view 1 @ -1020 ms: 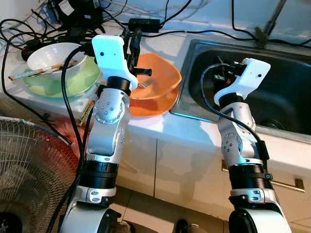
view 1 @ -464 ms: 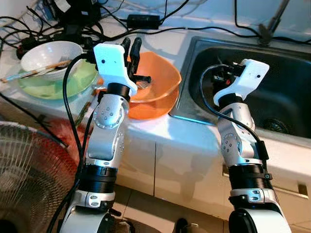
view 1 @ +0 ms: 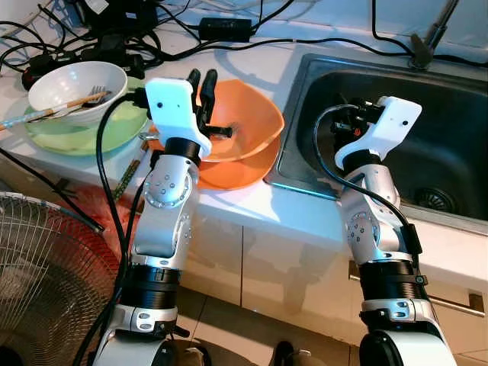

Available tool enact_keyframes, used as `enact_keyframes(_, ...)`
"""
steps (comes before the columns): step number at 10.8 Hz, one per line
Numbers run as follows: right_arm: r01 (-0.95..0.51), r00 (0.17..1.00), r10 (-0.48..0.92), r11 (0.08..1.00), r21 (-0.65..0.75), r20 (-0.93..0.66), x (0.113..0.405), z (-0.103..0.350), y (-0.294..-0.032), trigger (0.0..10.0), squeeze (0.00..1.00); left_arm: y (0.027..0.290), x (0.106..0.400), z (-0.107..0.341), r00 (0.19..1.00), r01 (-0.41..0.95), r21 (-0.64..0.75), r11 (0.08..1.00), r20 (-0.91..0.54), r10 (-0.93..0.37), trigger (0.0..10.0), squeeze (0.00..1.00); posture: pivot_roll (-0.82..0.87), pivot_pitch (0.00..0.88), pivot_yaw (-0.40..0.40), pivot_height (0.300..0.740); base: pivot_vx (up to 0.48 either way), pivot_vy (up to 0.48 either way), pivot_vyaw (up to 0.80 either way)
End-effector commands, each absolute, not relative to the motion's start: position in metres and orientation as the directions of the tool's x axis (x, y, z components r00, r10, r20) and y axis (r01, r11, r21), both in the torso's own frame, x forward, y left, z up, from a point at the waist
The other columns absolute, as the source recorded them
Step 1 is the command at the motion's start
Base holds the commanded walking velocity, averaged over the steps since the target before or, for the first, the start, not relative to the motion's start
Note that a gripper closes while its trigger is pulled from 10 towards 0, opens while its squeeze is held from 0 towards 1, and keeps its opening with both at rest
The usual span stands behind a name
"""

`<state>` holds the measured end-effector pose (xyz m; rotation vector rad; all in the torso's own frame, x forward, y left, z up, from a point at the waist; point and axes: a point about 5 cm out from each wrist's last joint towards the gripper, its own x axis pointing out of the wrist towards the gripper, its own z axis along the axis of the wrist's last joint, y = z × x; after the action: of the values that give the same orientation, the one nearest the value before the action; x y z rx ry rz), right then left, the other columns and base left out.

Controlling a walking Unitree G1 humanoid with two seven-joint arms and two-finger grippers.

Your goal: Kitchen organization

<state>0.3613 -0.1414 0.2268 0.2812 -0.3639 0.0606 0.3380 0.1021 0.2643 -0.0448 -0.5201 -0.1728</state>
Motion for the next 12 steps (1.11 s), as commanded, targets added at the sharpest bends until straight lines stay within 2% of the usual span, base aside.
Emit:
enact_keyframes(1,-0.124,0.934,0.025,0.959,0.255,0.357,0.360,0.227,-0.139,10.0,0.00,0.104,0.334,0.269,0.844,0.171,0.010,0.985,0.514,-0.152,10.0,0.00,0.10,0.214,0.019,0.740,0.000,0.000,0.00)
enact_keyframes(3,-0.125,0.936,0.029,0.958,0.257,0.351,0.362,0.226,-0.139,10.0,0.00,0.117,0.319,0.301,0.790,0.204,0.016,0.979,0.588,-0.175,10.0,0.00,0.12,0.212,0.015,0.740,0.000,0.000,0.00)
enact_keyframes(5,-0.127,0.936,0.030,0.958,0.257,0.351,0.363,0.226,-0.140,10.0,0.00,0.141,0.307,0.318,0.769,0.245,-0.033,0.969,0.615,-0.174,10.0,0.00,0.14,0.207,0.018,0.740,0.000,0.000,0.00)
enact_keyframes(6,-0.128,0.936,0.030,0.958,0.258,0.350,0.364,0.226,-0.140,10.0,0.00,0.157,0.300,0.315,0.775,0.263,-0.048,0.964,0.605,-0.181,10.0,0.00,0.15,0.206,0.018,0.740,0.000,0.000,0.00)
enact_keyframes(7,-0.131,0.936,0.033,0.957,0.260,0.350,0.365,0.226,-0.139,10.0,0.00,0.180,0.291,0.303,0.803,0.274,-0.128,0.953,0.576,-0.153,10.0,0.00,0.16,0.205,0.012,0.740,0.000,0.000,0.00)
enact_keyframes(8,-0.141,0.935,0.042,0.955,0.262,0.351,0.367,0.226,-0.138,10.0,0.00,0.183,0.280,0.283,0.809,0.385,-0.241,0.891,0.553,-0.201,10.0,0.00,0.18,0.204,0.008,0.740,0.000,0.000,0.00)
enact_keyframes(9,-0.150,0.934,0.051,0.954,0.260,0.353,0.367,0.227,-0.135,10.0,0.00,0.188,0.272,0.264,0.821,0.406,-0.319,0.856,0.538,-0.189,10.0,0.00,0.17,0.200,0.001,0.740,0.000,0.000,0.00)
enact_keyframes(10,-0.155,0.933,0.055,0.954,0.257,0.356,0.368,0.228,-0.136,10.0,0.00,0.197,0.267,0.258,0.832,0.370,-0.378,0.848,0.541,-0.122,10.0,0.00,0.17,0.199,-0.003,0.740,0.000,0.000,0.00)
enact_keyframes(12,-0.153,0.932,0.053,0.954,0.256,0.359,0.368,0.228,-0.137,10.0,0.00,0.197,0.259,0.255,0.817,0.420,-0.423,0.803,0.561,-0.132,10.0,0.00,0.17,0.196,-0.006,0.740,0.000,0.000,0.00)
